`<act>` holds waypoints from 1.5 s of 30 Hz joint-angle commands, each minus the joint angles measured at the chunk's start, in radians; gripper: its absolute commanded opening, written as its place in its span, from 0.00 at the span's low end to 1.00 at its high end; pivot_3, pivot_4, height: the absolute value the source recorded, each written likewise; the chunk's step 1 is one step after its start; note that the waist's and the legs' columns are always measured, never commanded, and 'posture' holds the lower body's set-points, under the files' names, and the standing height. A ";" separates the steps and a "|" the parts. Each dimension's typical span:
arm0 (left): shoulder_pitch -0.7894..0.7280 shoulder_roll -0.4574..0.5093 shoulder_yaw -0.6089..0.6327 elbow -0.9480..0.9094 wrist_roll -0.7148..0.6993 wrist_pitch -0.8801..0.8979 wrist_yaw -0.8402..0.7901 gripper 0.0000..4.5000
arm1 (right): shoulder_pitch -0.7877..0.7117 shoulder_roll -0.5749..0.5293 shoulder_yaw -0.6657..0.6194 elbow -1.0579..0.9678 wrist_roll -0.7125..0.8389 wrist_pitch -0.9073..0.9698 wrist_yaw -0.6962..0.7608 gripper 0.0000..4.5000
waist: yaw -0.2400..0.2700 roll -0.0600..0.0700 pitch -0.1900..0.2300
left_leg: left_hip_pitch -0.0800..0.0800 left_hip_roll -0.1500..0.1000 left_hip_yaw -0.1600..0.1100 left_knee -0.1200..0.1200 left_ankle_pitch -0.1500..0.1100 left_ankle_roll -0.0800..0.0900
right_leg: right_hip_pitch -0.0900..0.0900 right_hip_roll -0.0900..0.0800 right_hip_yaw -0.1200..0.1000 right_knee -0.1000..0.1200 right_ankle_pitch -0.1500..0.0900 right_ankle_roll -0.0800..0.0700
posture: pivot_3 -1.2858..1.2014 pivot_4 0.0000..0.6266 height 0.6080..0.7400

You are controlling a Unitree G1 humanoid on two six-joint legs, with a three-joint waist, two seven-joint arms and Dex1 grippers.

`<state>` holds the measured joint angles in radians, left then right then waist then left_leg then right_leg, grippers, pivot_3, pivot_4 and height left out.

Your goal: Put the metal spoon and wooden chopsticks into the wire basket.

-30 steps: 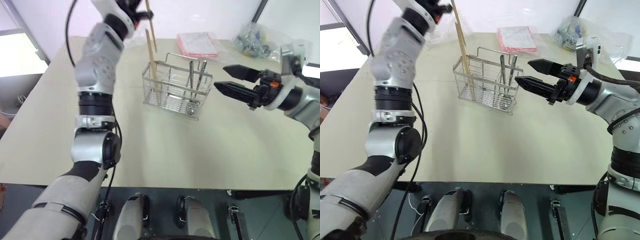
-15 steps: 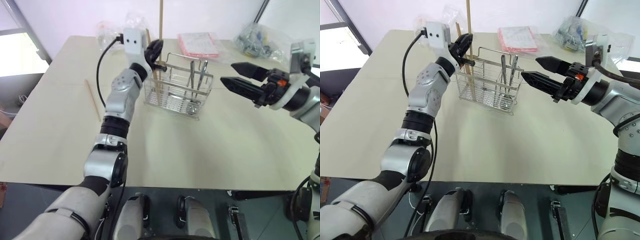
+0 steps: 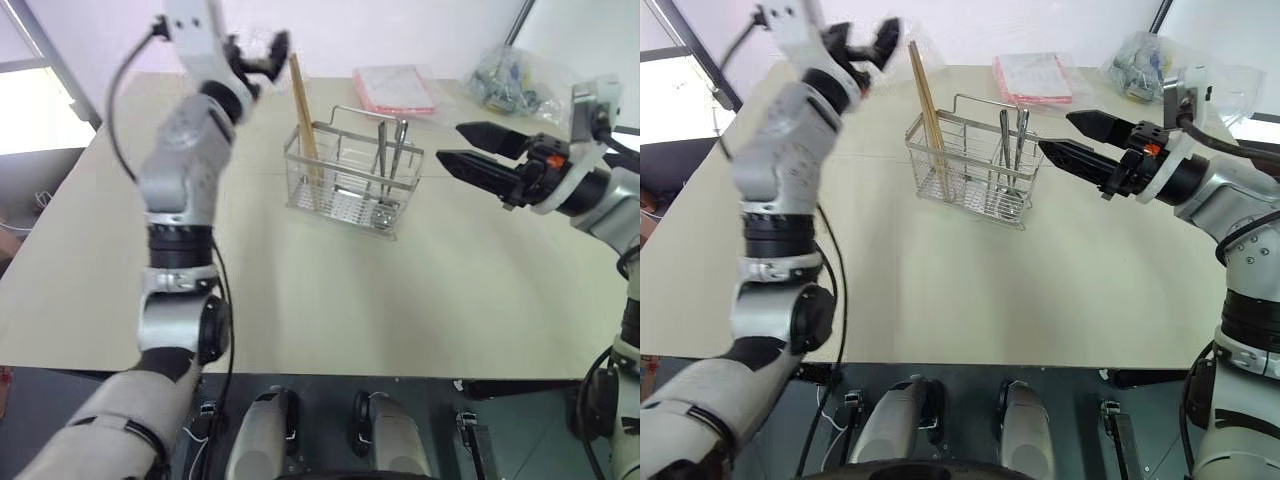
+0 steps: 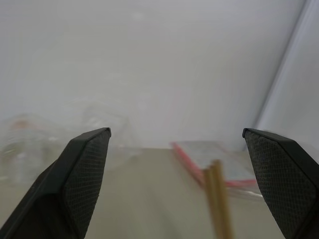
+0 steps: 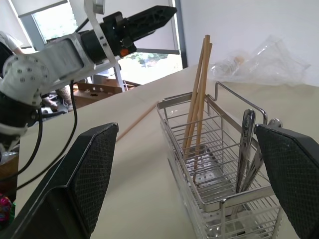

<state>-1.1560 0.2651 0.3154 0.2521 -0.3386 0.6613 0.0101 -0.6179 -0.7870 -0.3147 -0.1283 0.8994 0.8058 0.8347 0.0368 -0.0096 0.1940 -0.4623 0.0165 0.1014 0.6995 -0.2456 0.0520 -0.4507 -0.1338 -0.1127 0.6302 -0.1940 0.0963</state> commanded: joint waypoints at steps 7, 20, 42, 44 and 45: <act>-0.031 0.132 0.100 0.259 0.081 0.349 0.244 0.98 | -0.038 0.027 0.026 0.014 -0.024 -0.049 0.038 1.00 | 0.004 0.000 0.000 | 0.000 -0.001 0.000 0.000 0.001 -0.002 | 0.001 0.000 0.000 0.000 0.000 0.001 | 0.52 0.24 0.69; -0.119 0.153 0.139 0.778 0.110 0.120 0.321 0.98 | -0.014 0.043 0.025 -0.037 -0.011 -0.036 0.021 1.00 | 0.000 -0.001 0.001 | 0.000 0.000 0.000 0.000 0.004 -0.008 | 0.000 -0.001 0.000 0.000 0.000 0.000 | 0.52 0.24 0.69; -0.195 0.223 0.146 1.034 0.102 -0.026 0.331 0.01 | 0.036 0.055 -0.011 -0.091 0.017 -0.034 -0.050 1.00 | 0.000 -0.001 0.001 | -0.001 0.000 0.001 -0.001 0.004 -0.008 | -0.002 -0.001 0.000 0.000 0.000 0.000 | 0.52 0.24 0.69; -0.196 0.222 0.149 1.033 0.100 -0.032 0.334 0.01 | 0.037 0.055 -0.012 -0.090 0.017 -0.035 -0.048 1.00 | 0.000 -0.001 0.001 | -0.001 0.000 0.001 -0.001 0.004 -0.008 | -0.002 -0.001 0.000 0.000 0.000 0.000 | 0.52 0.24 0.69; -0.197 0.222 0.150 1.032 0.099 -0.036 0.334 0.01 | 0.036 0.055 -0.012 -0.088 0.017 -0.035 -0.047 1.00 | 0.000 -0.001 0.001 | -0.001 0.000 0.001 -0.001 0.004 -0.008 | -0.002 -0.001 0.000 0.000 0.000 0.000 | 0.52 0.24 0.69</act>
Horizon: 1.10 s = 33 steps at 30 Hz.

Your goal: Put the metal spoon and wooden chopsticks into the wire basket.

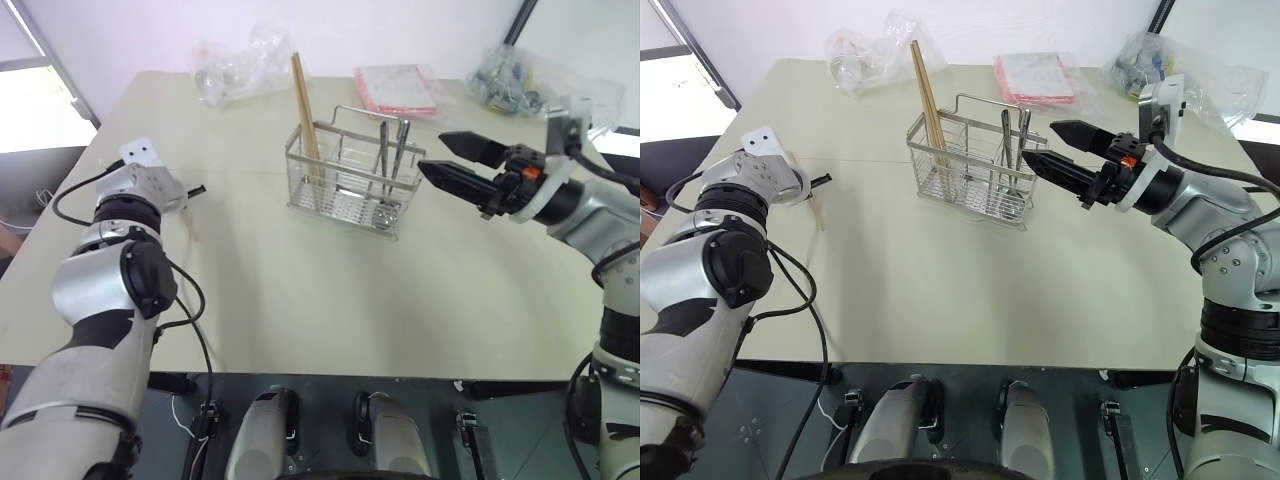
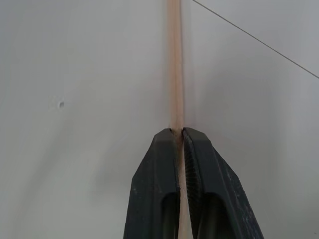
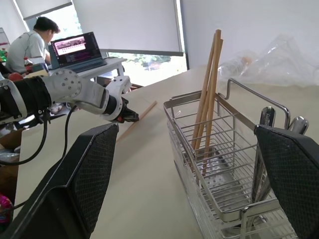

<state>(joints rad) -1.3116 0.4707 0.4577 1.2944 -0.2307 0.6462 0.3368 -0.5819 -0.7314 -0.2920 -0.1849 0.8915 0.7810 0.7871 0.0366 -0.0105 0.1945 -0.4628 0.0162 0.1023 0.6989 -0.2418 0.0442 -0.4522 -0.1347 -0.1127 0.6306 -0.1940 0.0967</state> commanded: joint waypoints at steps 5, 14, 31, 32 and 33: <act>-0.060 0.020 0.004 -0.037 -0.007 -0.130 -0.029 0.01 | -0.004 0.001 -0.032 -0.024 0.022 -0.010 0.002 1.00 | 0.000 0.000 0.000 | 0.000 0.000 0.000 0.000 0.000 0.000 | 0.000 0.000 0.000 0.000 0.000 0.000 | 0.52 0.24 0.69; -0.153 -0.088 0.015 -0.318 -0.146 -0.574 -0.465 0.01 | -0.032 -0.042 -0.046 -0.015 0.038 0.036 0.006 1.00 | 0.004 -0.001 0.000 | -0.002 0.000 0.000 0.001 0.000 0.000 | -0.001 -0.001 0.000 -0.001 0.000 0.000 | 0.52 0.24 0.69; -0.013 -0.362 -0.187 -0.542 -0.174 -0.551 -0.734 0.01 | 0.054 -0.062 -0.134 -0.111 0.115 0.087 -0.079 1.00 | 0.004 0.000 0.000 | 0.000 0.000 0.001 0.001 -0.001 0.004 | 0.001 0.000 0.000 0.000 0.000 0.000 | 0.52 0.24 0.69; 0.003 -0.375 -0.198 -0.545 -0.161 -0.565 -0.734 0.01 | 0.059 -0.062 -0.138 -0.116 0.119 0.087 -0.084 1.00 | 0.005 0.000 0.000 | 0.000 0.000 0.001 0.001 -0.003 0.006 | 0.001 0.000 0.000 -0.001 0.000 0.000 | 0.52 0.24 0.69; 0.017 -0.385 -0.206 -0.547 -0.151 -0.580 -0.732 0.01 | 0.062 -0.062 -0.140 -0.119 0.122 0.086 -0.089 1.00 | 0.005 0.000 0.000 | 0.001 0.000 0.000 0.001 -0.003 0.007 | 0.003 0.000 0.000 -0.001 0.000 0.000 | 0.52 0.24 0.69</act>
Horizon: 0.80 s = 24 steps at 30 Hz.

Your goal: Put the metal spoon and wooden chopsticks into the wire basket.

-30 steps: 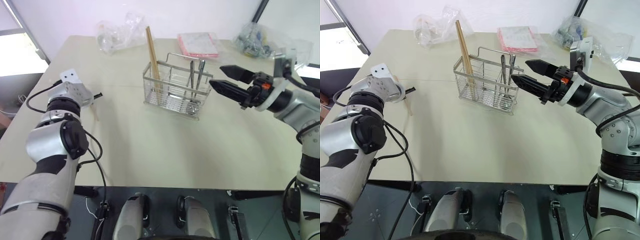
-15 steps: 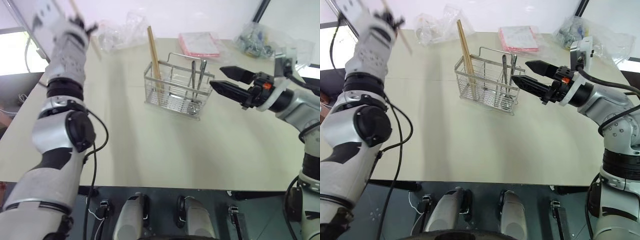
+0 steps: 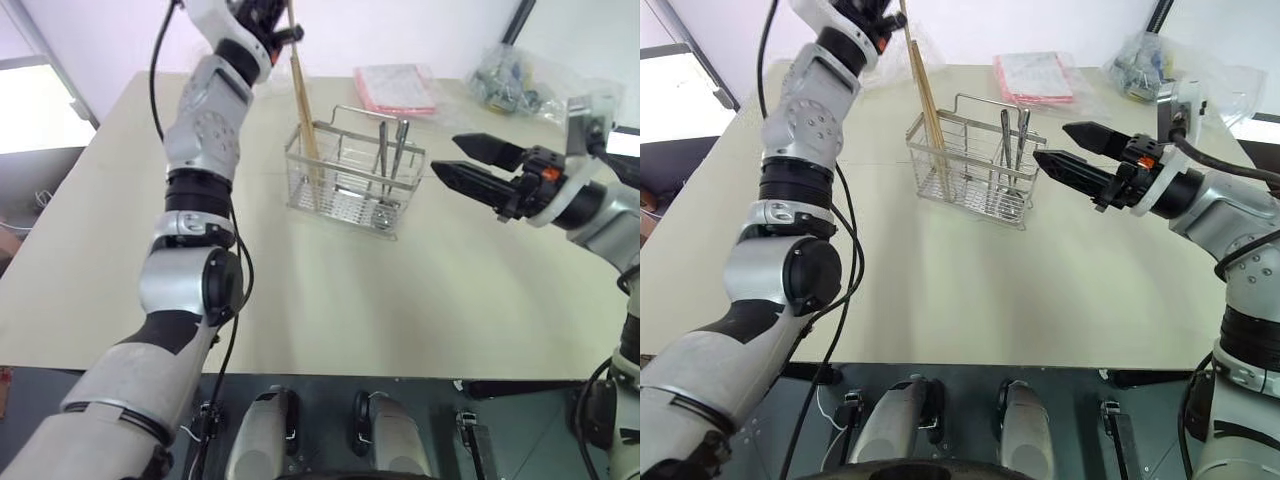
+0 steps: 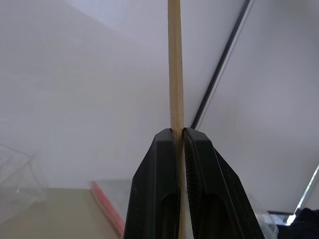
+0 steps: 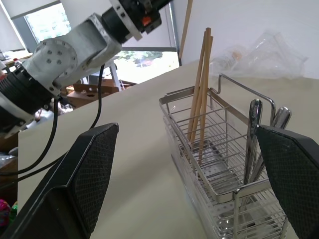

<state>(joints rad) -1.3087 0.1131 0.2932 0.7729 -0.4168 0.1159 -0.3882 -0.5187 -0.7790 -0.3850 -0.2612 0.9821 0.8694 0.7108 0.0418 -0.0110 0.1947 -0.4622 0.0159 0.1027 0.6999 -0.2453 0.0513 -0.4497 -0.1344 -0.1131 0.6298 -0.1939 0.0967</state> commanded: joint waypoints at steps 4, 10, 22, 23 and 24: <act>0.074 -0.064 -0.082 -0.047 0.079 -0.109 0.004 0.01 | 0.000 -0.016 -0.050 -0.048 0.042 -0.002 -0.031 1.00 | -0.003 0.000 0.000 | 0.000 0.000 0.000 0.000 -0.001 0.001 | 0.000 0.000 0.000 0.000 0.000 0.000 | 0.52 0.24 0.69; 0.147 -0.095 -0.124 -0.095 0.122 -0.167 0.023 0.08 | -0.014 -0.022 -0.052 -0.035 0.054 -0.001 -0.043 1.00 | -0.004 0.000 0.000 | 0.000 0.000 0.000 0.000 -0.001 0.001 | -0.001 0.000 0.000 0.000 0.000 0.000 | 0.52 0.24 0.69; 0.243 -0.060 -0.133 -0.461 0.058 0.110 0.071 0.99 | -0.037 -0.007 -0.008 -0.007 0.026 -0.023 -0.029 1.00 | -0.005 0.000 0.000 | 0.000 0.000 -0.001 0.000 -0.001 0.002 | -0.001 0.000 0.000 0.000 0.000 0.000 | 0.52 0.24 0.69; 0.242 -0.034 -0.123 -0.517 0.043 0.168 0.082 0.99 | -0.041 -0.008 -0.005 -0.003 0.023 -0.027 -0.026 1.00 | -0.005 0.000 0.000 | 0.000 0.001 -0.001 0.000 -0.001 0.002 | -0.001 0.000 0.000 0.000 0.000 0.000 | 0.52 0.24 0.69; 0.236 -0.007 -0.107 -0.560 0.026 0.224 0.092 0.99 | -0.043 -0.009 -0.003 0.002 0.019 -0.030 -0.022 1.00 | -0.006 0.000 0.000 | 0.000 0.001 -0.001 0.000 -0.001 0.002 | -0.001 0.000 0.000 0.000 0.000 0.000 | 0.52 0.24 0.69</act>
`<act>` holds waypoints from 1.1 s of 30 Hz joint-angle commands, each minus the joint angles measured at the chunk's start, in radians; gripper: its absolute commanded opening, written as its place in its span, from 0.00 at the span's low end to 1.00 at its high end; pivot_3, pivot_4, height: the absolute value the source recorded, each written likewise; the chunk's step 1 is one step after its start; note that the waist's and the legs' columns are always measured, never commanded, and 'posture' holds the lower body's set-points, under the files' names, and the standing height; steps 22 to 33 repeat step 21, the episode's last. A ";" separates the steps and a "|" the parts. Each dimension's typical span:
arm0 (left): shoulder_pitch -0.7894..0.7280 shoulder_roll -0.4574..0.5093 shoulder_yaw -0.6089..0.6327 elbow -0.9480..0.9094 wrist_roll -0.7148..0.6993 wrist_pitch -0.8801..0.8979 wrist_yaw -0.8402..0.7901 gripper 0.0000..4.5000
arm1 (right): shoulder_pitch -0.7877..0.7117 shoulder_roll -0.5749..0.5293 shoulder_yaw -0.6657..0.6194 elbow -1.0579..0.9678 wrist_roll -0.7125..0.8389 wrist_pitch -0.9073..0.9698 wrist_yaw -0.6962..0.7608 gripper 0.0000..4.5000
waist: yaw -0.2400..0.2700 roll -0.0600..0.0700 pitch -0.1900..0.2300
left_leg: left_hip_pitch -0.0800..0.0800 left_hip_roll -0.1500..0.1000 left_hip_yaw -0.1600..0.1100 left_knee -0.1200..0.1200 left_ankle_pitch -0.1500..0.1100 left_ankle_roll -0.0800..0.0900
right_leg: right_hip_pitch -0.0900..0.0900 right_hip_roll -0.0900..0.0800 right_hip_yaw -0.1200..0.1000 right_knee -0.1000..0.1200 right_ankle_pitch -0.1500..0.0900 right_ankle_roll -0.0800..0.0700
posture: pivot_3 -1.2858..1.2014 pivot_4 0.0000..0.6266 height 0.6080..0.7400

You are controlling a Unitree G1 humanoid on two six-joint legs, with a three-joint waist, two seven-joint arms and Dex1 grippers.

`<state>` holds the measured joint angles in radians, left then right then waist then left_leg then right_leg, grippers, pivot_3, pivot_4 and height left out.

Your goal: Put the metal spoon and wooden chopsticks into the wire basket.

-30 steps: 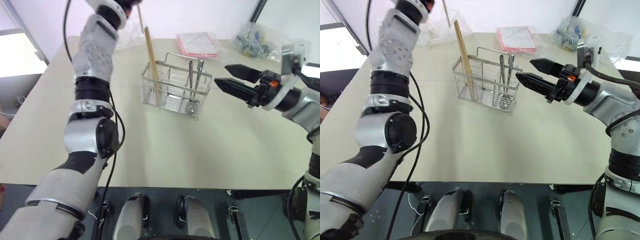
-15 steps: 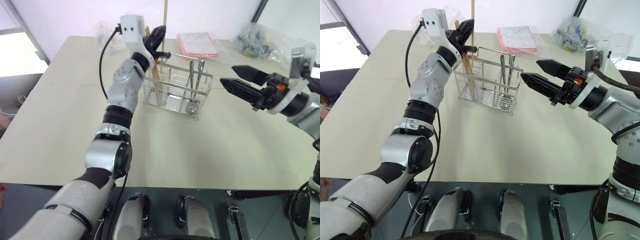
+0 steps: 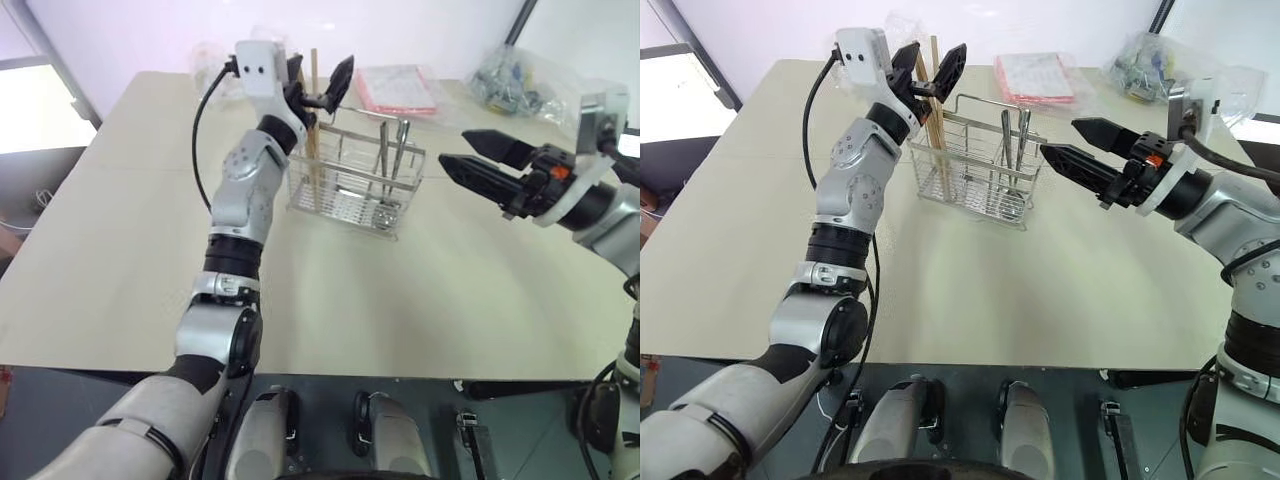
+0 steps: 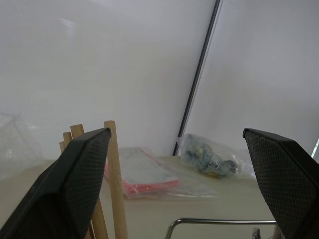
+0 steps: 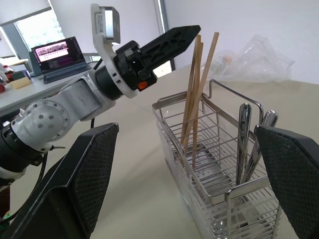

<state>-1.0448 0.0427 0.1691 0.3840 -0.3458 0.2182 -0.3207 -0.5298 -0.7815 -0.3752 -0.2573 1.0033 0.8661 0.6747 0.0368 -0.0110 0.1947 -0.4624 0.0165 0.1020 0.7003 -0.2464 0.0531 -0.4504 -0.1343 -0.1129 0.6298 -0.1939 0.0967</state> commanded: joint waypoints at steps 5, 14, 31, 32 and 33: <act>-0.073 0.341 0.055 -0.279 -0.122 0.377 -0.087 0.99 | -0.036 -0.032 0.002 0.043 -0.049 -0.061 0.065 1.00 | -0.009 0.001 0.000 | 0.000 0.000 0.000 0.000 0.000 0.000 | 0.000 0.001 0.000 0.001 0.000 0.000 | 0.52 0.24 0.69; 0.235 0.974 -0.083 -0.448 -0.083 0.402 -0.682 0.99 | -0.074 -0.099 0.070 0.237 -0.193 -0.158 0.241 1.00 | -0.023 0.003 -0.001 | 0.001 0.000 0.001 -0.001 0.003 -0.007 | 0.000 0.000 0.000 -0.001 -0.001 -0.001 | 0.52 0.24 0.69; 0.286 0.979 -0.033 -0.512 -0.132 0.500 -0.657 0.99 | -0.095 -0.075 0.118 0.284 -0.248 -0.192 0.304 1.00 | -0.025 0.002 0.000 | -0.001 0.000 0.000 -0.001 0.001 -0.004 | -0.002 -0.001 0.000 -0.002 -0.002 -0.003 | 0.52 0.24 0.69; 0.286 0.979 -0.033 -0.512 -0.132 0.500 -0.657 0.99 | -0.095 -0.075 0.118 0.284 -0.248 -0.192 0.304 1.00 | -0.025 0.002 0.000 | -0.001 0.000 0.000 -0.001 0.001 -0.004 | -0.002 -0.001 0.000 -0.002 -0.002 -0.003 | 0.52 0.24 0.69; 0.286 0.979 -0.033 -0.512 -0.132 0.500 -0.657 0.99 | -0.095 -0.075 0.118 0.284 -0.248 -0.192 0.304 1.00 | -0.025 0.002 0.000 | -0.001 0.000 0.000 -0.001 0.001 -0.004 | -0.002 -0.001 0.000 -0.002 -0.002 -0.003 | 0.52 0.24 0.69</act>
